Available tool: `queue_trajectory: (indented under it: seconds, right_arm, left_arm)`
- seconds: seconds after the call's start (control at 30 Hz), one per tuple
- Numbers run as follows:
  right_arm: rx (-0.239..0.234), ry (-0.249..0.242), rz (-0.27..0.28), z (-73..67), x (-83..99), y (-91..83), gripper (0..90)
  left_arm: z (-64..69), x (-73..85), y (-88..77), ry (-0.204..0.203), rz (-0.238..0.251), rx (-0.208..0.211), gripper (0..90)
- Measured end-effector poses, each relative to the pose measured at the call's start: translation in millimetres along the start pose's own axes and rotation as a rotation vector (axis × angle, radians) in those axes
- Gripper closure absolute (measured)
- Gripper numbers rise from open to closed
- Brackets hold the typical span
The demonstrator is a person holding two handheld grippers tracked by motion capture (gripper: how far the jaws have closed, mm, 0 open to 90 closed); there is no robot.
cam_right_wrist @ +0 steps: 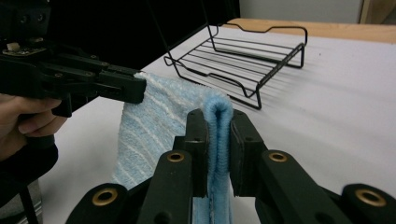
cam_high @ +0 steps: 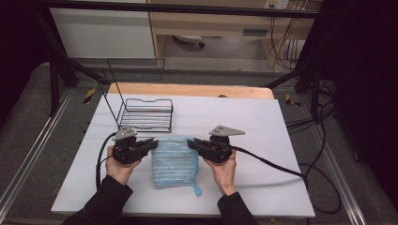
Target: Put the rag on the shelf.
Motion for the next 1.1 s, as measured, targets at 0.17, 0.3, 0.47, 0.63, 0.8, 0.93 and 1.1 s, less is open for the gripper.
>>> queue_trajectory:
  seconds: [0.17, 0.3, 0.47, 0.63, 0.8, 0.93, 1.1]
  right_arm:
    - [-0.004, -0.028, 0.024, -8.8, -7.4, -3.0, 80.3]
    - [-0.008, -0.042, 0.042, -14.7, -12.9, -4.3, 80.4]
    - [-0.005, -0.064, 0.063, -20.1, -18.7, -6.0, 80.4]
    - [-0.012, -0.081, 0.087, -26.5, -24.6, -8.0, 80.4]
    - [-0.016, -0.098, 0.112, -32.7, -30.9, -9.2, 80.5]
    - [-0.022, -0.106, 0.131, -38.7, -36.1, -7.8, 80.5]
    - [-0.022, -0.126, 0.151, -46.7, -43.0, -4.2, 80.6]
  left_arm:
    - [-0.9, -6.4, -8.6, 0.000, 0.036, -0.009, 79.7]
    - [-1.6, -10.5, -14.3, 0.003, 0.057, -0.016, 79.7]
    - [-1.6, -15.5, -20.9, 0.006, 0.080, -0.020, 79.7]
    - [-1.6, -21.0, -28.2, 0.011, 0.107, -0.028, 79.7]
    - [-3.6, -26.0, -34.7, 0.021, 0.130, -0.047, 79.7]
    - [-6.3, -29.5, -39.9, 0.017, 0.147, -0.057, 79.7]
    - [-11.6, -35.5, -47.9, 0.014, 0.171, -0.075, 79.8]
Point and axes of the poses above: each handheld gripper's, and its own axes: y roughly forward along the jaws, x roughly out of its underside, z roughly to its right, the point moved 4 cm from there along y, roughly forward along the jaws, and after that the axes turned 10 degrees about y, right-handed, at the moved point
